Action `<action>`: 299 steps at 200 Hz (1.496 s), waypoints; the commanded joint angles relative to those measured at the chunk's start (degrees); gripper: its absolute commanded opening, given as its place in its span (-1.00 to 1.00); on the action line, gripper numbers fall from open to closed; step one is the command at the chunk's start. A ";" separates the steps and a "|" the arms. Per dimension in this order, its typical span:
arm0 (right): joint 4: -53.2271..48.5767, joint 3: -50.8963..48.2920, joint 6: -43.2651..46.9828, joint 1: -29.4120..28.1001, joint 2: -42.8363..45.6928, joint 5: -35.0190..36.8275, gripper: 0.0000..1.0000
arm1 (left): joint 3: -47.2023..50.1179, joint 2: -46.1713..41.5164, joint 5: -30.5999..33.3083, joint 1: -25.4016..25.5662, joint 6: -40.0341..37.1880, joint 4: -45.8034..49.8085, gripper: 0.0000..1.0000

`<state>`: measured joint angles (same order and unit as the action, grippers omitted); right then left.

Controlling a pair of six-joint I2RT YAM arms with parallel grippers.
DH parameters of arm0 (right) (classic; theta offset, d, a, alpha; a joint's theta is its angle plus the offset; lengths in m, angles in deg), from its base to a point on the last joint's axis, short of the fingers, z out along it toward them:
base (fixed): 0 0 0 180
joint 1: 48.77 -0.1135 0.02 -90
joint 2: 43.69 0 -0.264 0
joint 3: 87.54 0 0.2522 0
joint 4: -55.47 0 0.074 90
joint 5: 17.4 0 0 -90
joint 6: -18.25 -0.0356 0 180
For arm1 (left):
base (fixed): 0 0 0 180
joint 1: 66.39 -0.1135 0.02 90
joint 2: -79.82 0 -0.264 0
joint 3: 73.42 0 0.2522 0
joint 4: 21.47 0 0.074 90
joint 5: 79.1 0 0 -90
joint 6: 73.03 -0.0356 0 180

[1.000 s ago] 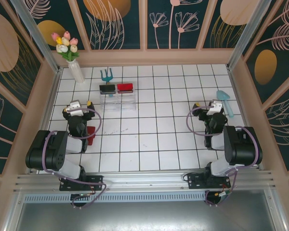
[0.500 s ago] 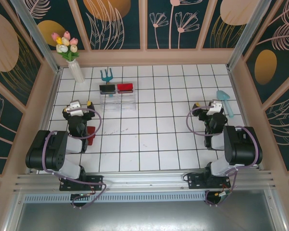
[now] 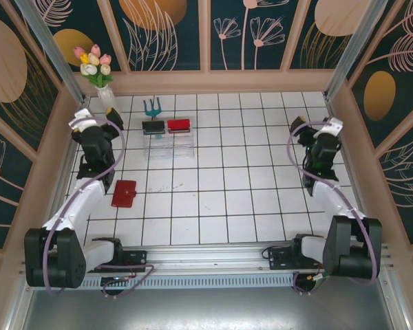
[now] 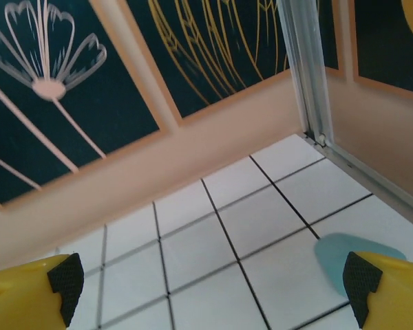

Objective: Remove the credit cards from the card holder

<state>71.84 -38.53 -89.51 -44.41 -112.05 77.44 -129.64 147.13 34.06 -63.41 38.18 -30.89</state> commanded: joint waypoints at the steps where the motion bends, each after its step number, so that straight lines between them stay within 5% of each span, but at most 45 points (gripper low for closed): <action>1: -13.78 5.02 -9.20 0.69 0.92 -3.43 0.98 | -5.49 2.11 0.58 -0.35 6.08 19.94 0.98; 25: -16.11 10.16 -9.30 -1.77 -0.66 -8.35 0.98 | -12.19 7.56 -5.55 -0.35 4.41 26.69 0.98; 85: -23.51 22.49 -2.32 -20.85 -10.20 -2.38 0.98 | -12.92 12.73 -10.89 -0.35 9.94 39.32 0.89; 156: -23.94 25.93 -0.96 -30.63 -15.66 -3.34 0.98 | -2.87 14.01 -5.94 -1.05 21.80 46.81 0.98; 194: -24.76 25.00 -0.36 -30.73 -13.79 -2.78 0.98 | 3.80 16.91 -16.18 -4.43 24.70 40.41 0.97; 250: -26.52 23.05 0.39 -30.80 -10.62 -1.50 0.98 | 15.36 8.97 -31.89 -3.86 32.40 27.14 0.98; 299: -28.35 21.33 -0.52 -30.78 -9.32 -3.10 0.98 | 18.54 8.01 -31.94 10.91 47.08 15.70 0.98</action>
<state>45.43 -15.87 -90.08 -75.04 -123.11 74.66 -112.29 152.72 15.19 -61.29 72.85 -9.03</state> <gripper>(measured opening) 0.990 0.988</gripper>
